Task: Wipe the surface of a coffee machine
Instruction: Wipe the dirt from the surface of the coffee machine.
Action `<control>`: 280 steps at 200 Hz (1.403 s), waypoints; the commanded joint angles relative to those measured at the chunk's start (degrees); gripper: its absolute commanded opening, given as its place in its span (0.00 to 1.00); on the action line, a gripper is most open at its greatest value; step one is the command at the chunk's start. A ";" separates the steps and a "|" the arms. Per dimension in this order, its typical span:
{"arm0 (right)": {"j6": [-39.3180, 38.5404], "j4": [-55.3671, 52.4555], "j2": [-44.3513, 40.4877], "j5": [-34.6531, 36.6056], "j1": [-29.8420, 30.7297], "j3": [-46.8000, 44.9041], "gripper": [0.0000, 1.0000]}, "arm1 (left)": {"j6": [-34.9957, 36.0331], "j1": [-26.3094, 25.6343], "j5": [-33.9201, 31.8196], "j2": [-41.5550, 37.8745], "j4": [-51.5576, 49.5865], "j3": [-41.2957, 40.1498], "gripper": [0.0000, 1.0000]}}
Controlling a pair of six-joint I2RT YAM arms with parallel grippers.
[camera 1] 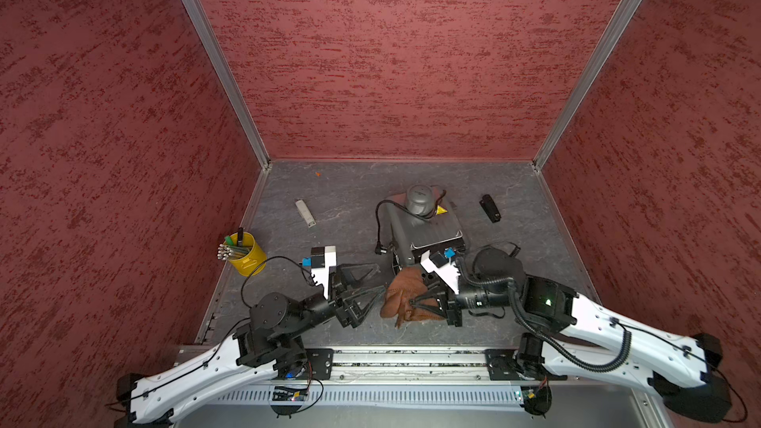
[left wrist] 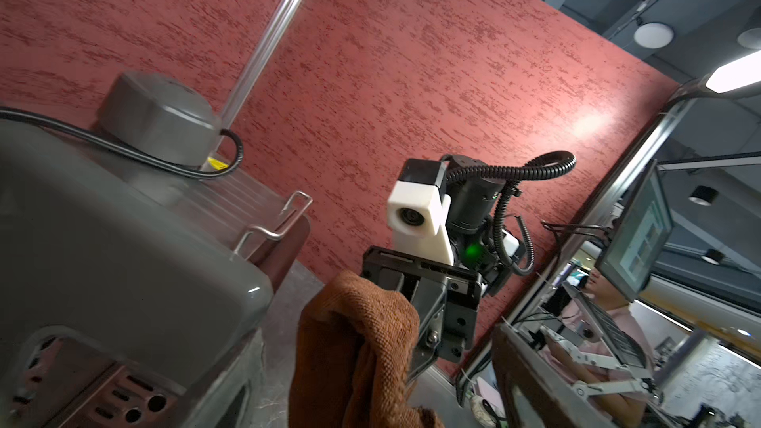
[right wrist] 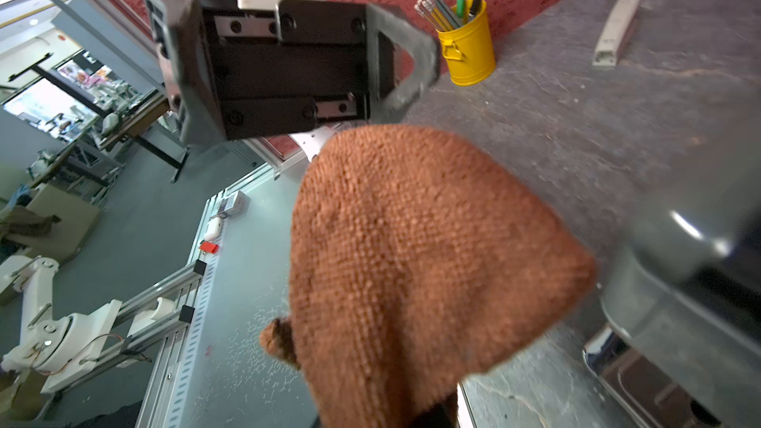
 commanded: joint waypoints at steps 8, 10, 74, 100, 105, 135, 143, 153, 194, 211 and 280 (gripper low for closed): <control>7.19 -9.99 -2.08 7.10 0.28 -4.34 0.00 | 3.61 0.97 -7.14 0.39 -8.40 4.50 0.90; 7.56 -10.37 -2.02 7.33 0.29 -4.86 0.00 | 3.75 1.10 -7.35 0.50 -8.69 4.69 0.90; 15.71 -14.52 -1.32 19.82 -1.33 -10.16 0.00 | 1.67 3.90 -7.53 6.49 -11.45 7.44 0.91; 15.46 -12.95 -0.10 25.12 -2.72 -7.76 0.00 | -0.84 3.93 -7.67 6.30 -8.07 4.79 0.91; 15.55 -12.02 -0.19 26.07 -2.83 -7.64 0.00 | -1.01 3.90 -7.55 6.18 -7.51 4.49 0.91; 17.92 -6.77 -3.20 32.10 -3.09 -10.15 0.00 | -1.24 3.90 -7.94 5.08 -8.17 4.04 0.91; 18.47 -4.83 -4.25 33.14 -3.09 -11.12 0.00 | -1.42 3.90 -8.32 4.73 -8.36 3.76 0.91; 19.61 -3.30 -5.50 35.29 -3.17 -12.03 0.00 | -1.74 3.92 -8.75 4.34 -8.33 3.28 0.91; 22.64 0.54 -9.83 38.54 -3.19 -15.77 0.00 | -1.94 3.91 -8.84 3.75 -9.08 3.04 0.91; 23.92 1.83 -9.74 39.13 -3.19 -16.83 0.00 | -2.11 3.99 -9.04 3.87 -8.84 2.77 0.91; 30.37 7.87 -12.13 44.28 -3.19 -22.89 0.00 | -2.27 3.99 -9.03 3.93 -8.99 2.63 0.91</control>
